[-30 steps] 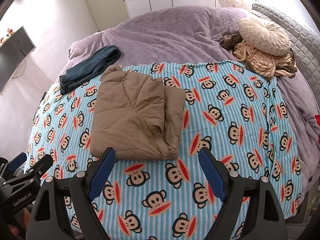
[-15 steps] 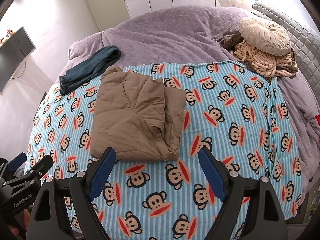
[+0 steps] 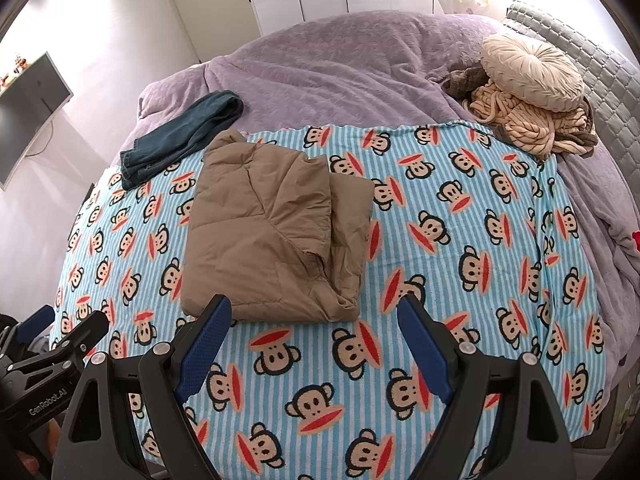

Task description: Fold large clothes

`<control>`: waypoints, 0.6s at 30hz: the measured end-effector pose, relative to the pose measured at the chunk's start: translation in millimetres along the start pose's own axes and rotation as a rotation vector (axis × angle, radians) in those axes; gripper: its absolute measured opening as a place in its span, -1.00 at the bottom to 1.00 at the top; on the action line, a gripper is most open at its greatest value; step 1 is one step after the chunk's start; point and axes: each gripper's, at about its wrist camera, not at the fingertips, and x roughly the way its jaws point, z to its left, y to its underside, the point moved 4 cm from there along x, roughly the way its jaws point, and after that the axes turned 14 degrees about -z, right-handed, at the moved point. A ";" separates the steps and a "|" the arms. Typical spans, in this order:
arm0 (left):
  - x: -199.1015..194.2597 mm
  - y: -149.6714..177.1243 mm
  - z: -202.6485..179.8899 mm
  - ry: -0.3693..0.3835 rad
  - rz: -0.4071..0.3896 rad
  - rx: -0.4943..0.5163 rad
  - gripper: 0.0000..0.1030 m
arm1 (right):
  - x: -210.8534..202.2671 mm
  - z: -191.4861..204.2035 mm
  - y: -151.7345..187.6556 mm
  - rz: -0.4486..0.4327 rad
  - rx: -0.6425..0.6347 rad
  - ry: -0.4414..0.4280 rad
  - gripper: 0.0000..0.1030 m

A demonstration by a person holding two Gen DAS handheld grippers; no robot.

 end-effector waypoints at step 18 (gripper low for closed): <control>0.0 0.4 -0.9 0.000 -0.001 0.004 1.00 | -1.8 1.9 2.3 -0.002 0.003 0.004 0.69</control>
